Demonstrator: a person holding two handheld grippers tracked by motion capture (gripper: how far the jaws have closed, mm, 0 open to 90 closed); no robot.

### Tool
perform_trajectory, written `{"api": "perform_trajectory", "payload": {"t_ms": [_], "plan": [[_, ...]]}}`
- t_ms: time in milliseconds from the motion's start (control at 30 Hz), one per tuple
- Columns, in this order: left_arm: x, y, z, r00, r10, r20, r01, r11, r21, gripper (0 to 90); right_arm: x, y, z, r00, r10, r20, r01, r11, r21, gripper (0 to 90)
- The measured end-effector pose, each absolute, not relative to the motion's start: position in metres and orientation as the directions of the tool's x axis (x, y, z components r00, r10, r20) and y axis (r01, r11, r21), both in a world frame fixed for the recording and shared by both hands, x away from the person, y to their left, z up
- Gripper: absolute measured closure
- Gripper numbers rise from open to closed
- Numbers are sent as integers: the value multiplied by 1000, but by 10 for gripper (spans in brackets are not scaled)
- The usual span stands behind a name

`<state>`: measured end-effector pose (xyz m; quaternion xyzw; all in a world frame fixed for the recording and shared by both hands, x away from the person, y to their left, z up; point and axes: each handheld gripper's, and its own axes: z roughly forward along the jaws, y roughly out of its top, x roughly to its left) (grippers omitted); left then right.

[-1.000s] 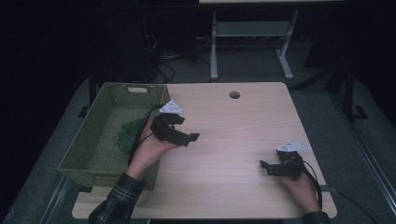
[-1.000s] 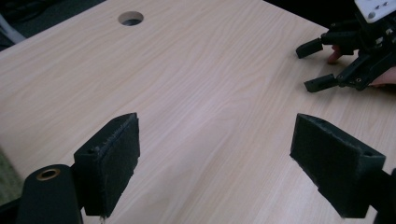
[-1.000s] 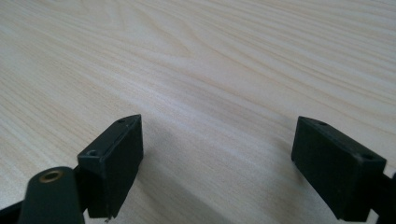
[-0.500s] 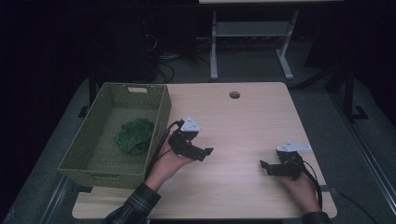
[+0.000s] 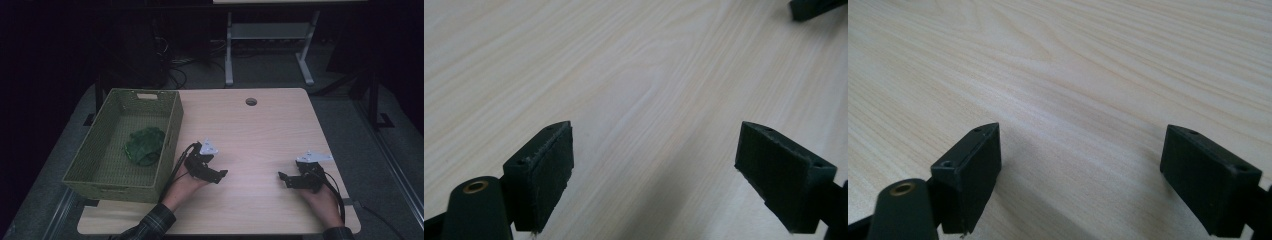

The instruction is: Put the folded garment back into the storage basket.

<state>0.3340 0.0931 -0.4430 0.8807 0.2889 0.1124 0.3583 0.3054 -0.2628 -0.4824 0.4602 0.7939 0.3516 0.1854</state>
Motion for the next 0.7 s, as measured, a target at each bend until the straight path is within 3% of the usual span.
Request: {"api": "perform_trajectory", "payload": {"t_ms": [333,533,700], "plan": [[336,95,-471,787,617,13,457,-597,659,147,305,-263,-482,-508,861,30,600,330,729,161],[330,97,-479,795,606,3,419,-553,720,129,305,-263,-482,-510,860,29,600,331,729,159],[330,97,-479,798,603,3,417,-555,720,130,305,-263,-482,-510,860,30,600,331,728,158]]}}
